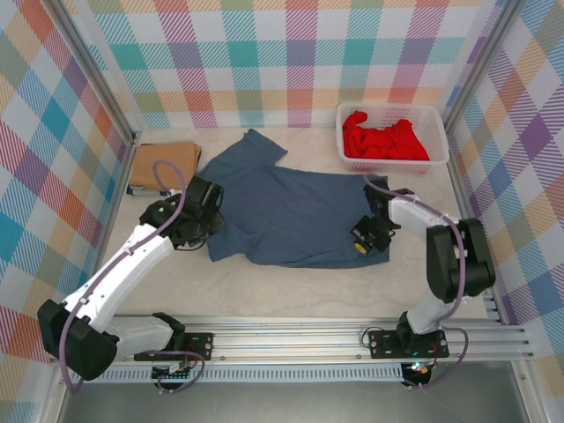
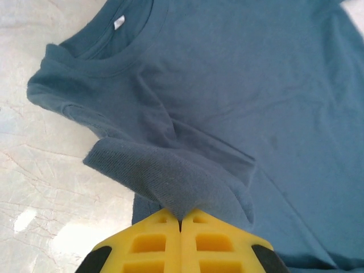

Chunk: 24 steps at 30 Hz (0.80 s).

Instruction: Fold and stack the t-shirts

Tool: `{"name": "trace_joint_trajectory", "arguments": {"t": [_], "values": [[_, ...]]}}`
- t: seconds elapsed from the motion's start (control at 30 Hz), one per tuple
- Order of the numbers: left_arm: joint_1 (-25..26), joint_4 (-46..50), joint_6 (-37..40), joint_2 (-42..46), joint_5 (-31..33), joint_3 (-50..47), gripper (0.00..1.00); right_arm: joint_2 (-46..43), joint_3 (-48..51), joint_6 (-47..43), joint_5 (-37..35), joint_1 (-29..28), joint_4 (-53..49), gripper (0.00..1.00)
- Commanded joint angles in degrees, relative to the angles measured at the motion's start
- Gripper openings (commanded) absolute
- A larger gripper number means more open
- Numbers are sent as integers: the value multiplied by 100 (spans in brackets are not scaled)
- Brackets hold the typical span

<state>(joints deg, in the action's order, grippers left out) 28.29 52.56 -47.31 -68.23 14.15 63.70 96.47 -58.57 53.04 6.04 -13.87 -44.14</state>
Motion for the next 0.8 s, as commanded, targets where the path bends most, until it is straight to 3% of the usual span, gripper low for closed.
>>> {"name": "trace_joint_trajectory", "arguments": {"t": [0.0,0.1,0.27,0.4,0.63,0.77], "values": [[-52,-117,-23,-85,-106,-119,0,314,-488,-363,92,-2,71,11],[-52,-110,42,-139,-163,-106,0,62,-523,-378,-106,3,-46,31],[-57,-93,74,-106,-159,-86,0,-698,122,-132,-291,278,-223,33],[-52,-114,78,-108,-203,-73,0,-923,622,-218,-39,457,123,42],[-52,-105,79,-120,-263,-77,0,-474,346,-202,124,525,497,46],[-52,-95,78,-94,-232,-67,0,-264,342,-150,108,534,612,36]]}}
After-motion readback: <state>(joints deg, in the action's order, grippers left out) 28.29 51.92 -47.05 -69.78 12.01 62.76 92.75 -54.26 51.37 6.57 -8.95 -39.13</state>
